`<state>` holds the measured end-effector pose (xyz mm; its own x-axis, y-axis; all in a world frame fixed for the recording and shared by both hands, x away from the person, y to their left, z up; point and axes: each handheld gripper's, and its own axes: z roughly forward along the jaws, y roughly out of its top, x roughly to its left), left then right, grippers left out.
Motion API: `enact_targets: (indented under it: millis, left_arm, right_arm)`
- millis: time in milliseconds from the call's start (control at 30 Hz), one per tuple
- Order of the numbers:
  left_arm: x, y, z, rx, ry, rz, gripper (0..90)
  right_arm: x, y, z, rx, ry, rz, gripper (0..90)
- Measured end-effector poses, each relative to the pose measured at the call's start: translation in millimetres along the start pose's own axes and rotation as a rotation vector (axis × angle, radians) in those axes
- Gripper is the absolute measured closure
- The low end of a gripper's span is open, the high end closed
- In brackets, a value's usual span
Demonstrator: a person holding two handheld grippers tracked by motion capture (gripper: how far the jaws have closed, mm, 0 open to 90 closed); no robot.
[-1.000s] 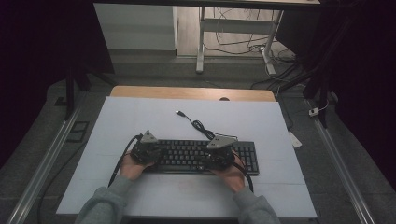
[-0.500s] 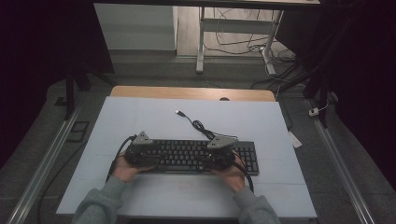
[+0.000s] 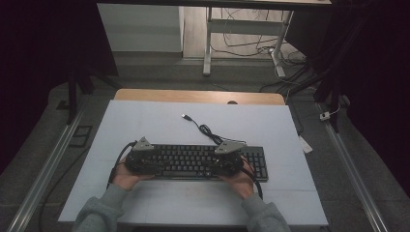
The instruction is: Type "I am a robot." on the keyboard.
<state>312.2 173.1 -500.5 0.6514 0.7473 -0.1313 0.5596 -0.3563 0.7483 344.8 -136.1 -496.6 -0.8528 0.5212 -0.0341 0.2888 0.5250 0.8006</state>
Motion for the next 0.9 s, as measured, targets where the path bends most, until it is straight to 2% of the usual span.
enact_targets:
  millis: [567, 667, 900]
  left_arm:
    - [-1.4, 0.8, 3.7, 0.021, 0.017, -0.002, 27.4]
    - [-1.3, 1.7, 3.6, 0.010, -0.001, -0.011, 26.7]
    - [-1.1, 1.5, 4.5, 0.018, 0.005, -0.012, 26.4]
  right_arm:
    - [0.9, 3.8, 4.7, -0.008, -0.005, 0.002, 56.8]
    - [1.3, 5.5, 8.8, -0.003, -0.004, 0.002, 62.4]
    - [2.2, 10.7, 21.0, 0.016, 0.014, 0.001, 83.3]
